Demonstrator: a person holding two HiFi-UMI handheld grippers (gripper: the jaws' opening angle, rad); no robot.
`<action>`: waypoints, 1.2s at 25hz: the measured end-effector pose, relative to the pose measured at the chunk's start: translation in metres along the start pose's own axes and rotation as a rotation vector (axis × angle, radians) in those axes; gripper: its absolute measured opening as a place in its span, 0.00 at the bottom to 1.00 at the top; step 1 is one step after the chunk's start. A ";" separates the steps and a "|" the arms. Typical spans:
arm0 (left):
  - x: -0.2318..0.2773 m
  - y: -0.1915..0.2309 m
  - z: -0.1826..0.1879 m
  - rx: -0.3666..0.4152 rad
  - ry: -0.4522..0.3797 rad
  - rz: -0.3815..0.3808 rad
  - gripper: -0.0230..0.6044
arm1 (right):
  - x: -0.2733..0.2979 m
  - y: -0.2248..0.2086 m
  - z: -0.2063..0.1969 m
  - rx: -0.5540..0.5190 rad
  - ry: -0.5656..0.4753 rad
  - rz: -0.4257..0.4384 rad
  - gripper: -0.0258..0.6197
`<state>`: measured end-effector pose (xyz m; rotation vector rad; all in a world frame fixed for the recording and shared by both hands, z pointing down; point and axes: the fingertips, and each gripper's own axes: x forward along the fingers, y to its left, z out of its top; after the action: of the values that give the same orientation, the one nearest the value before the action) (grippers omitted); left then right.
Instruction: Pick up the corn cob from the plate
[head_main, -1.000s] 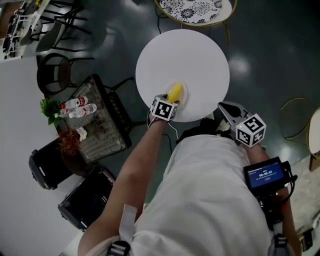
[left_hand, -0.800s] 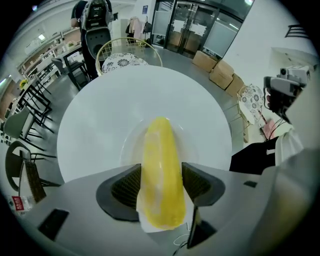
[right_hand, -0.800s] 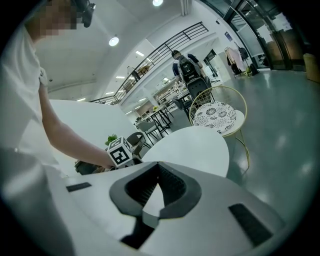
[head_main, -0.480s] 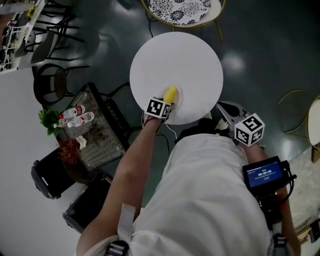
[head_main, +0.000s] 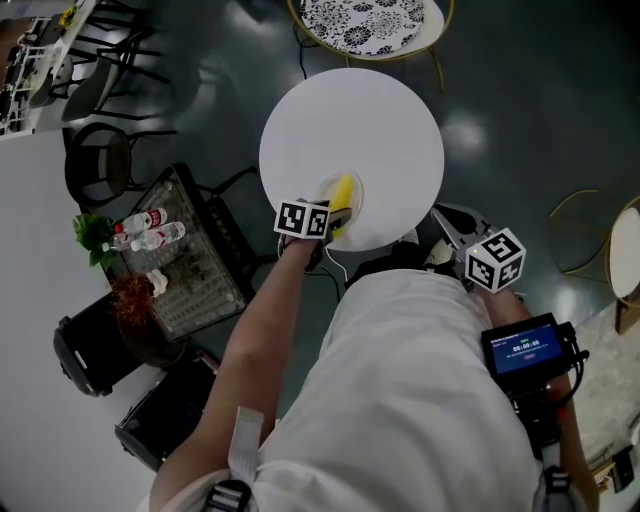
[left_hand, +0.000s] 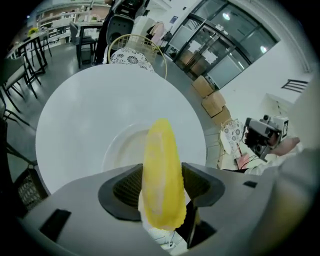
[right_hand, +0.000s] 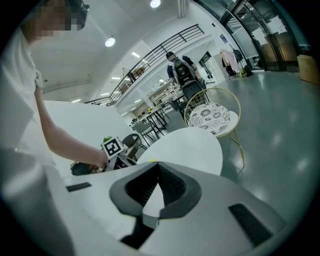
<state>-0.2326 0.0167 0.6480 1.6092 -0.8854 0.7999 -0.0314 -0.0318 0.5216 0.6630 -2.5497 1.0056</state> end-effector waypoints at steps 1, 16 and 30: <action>-0.001 -0.003 0.002 -0.011 -0.018 -0.013 0.43 | 0.000 0.001 0.000 -0.001 0.000 0.001 0.05; 0.012 -0.064 0.058 -0.063 -0.180 -0.104 0.43 | -0.003 -0.010 0.000 0.015 -0.022 -0.020 0.05; 0.041 -0.070 0.086 -0.096 -0.202 -0.034 0.43 | -0.015 -0.026 -0.011 0.068 -0.049 -0.061 0.05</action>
<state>-0.1475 -0.0629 0.6328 1.6350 -1.0214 0.5688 -0.0038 -0.0368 0.5372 0.7883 -2.5298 1.0717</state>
